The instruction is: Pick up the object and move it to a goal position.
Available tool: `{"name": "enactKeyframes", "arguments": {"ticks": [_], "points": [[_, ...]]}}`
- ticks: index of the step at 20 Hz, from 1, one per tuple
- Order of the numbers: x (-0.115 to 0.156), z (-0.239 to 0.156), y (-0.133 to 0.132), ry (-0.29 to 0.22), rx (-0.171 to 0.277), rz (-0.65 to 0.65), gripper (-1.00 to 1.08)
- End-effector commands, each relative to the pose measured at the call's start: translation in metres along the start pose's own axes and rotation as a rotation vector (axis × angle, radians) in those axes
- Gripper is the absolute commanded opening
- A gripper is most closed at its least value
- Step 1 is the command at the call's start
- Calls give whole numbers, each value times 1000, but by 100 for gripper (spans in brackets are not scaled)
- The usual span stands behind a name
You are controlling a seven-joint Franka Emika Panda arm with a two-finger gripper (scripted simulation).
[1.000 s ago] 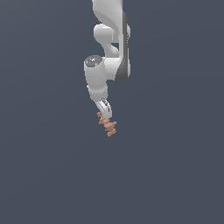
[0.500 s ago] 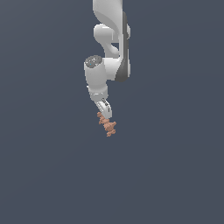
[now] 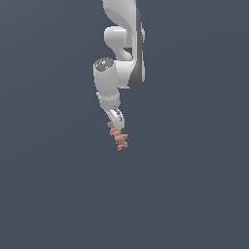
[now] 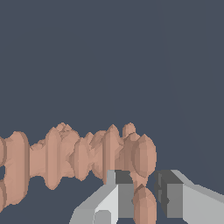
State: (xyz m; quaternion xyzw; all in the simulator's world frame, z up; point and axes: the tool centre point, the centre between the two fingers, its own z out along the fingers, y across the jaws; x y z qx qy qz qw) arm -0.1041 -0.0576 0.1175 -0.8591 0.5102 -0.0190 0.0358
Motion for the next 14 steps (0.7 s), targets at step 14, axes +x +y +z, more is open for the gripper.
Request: {"name": "enactKeyframes", "arguments": {"ticks": [14], "points": [[-23, -91, 26, 2, 0, 1, -100]]}}
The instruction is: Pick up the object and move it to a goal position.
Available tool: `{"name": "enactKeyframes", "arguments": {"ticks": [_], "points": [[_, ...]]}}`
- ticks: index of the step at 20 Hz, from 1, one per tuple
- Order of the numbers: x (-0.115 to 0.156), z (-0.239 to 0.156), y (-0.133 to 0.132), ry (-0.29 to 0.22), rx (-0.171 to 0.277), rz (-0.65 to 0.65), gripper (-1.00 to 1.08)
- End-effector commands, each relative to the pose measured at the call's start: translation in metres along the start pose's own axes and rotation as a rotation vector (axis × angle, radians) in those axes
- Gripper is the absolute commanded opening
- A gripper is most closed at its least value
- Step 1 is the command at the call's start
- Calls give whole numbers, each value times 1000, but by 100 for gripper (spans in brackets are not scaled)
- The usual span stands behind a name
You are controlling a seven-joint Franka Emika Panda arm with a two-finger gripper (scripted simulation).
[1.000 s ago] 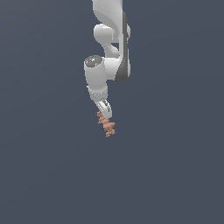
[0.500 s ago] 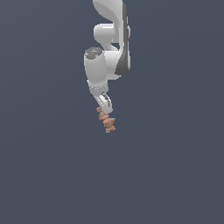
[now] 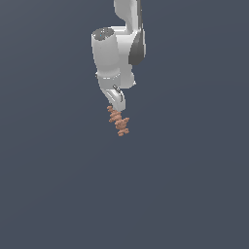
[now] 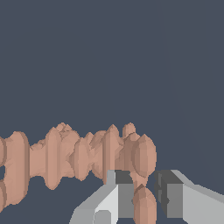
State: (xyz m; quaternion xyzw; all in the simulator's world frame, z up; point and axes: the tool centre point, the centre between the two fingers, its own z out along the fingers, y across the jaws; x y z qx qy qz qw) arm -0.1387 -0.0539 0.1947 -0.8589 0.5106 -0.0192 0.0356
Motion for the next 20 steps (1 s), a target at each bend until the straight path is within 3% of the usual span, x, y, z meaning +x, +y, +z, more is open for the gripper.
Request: {"name": "enactKeyframes", "arguments": {"ticks": [1, 11, 20], "points": [[-5, -20, 6, 2, -1, 0, -100], [-22, -92, 24, 3, -1, 1, -100], [-30, -125, 31, 0, 0, 0, -100]]}}
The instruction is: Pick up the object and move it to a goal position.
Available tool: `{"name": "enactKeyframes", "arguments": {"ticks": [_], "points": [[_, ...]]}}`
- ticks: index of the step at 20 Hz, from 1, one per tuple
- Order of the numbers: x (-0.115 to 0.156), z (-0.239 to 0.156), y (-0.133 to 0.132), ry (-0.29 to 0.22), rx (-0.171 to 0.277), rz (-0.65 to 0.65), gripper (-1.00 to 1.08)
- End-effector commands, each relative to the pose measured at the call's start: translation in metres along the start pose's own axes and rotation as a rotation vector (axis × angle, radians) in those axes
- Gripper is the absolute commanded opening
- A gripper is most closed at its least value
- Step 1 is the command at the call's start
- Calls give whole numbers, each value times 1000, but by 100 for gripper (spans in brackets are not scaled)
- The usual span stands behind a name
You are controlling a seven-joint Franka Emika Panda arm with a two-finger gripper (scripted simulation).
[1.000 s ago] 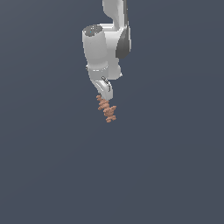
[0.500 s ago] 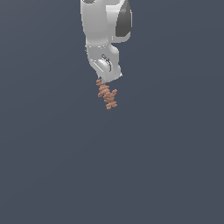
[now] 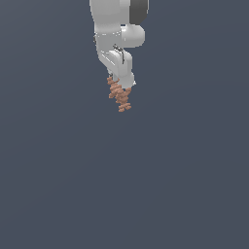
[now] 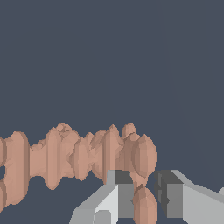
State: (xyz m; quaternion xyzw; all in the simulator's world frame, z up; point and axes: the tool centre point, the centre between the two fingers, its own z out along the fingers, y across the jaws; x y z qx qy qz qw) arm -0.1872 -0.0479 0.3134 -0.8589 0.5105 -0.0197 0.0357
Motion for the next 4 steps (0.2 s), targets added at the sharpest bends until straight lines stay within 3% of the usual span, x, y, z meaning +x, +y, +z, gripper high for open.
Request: {"name": "enactKeyframes", "arguments": {"ticks": [1, 4], "points": [[-1, -5, 1, -1, 0, 0, -100], [-2, -7, 1, -1, 0, 0, -100]]}}
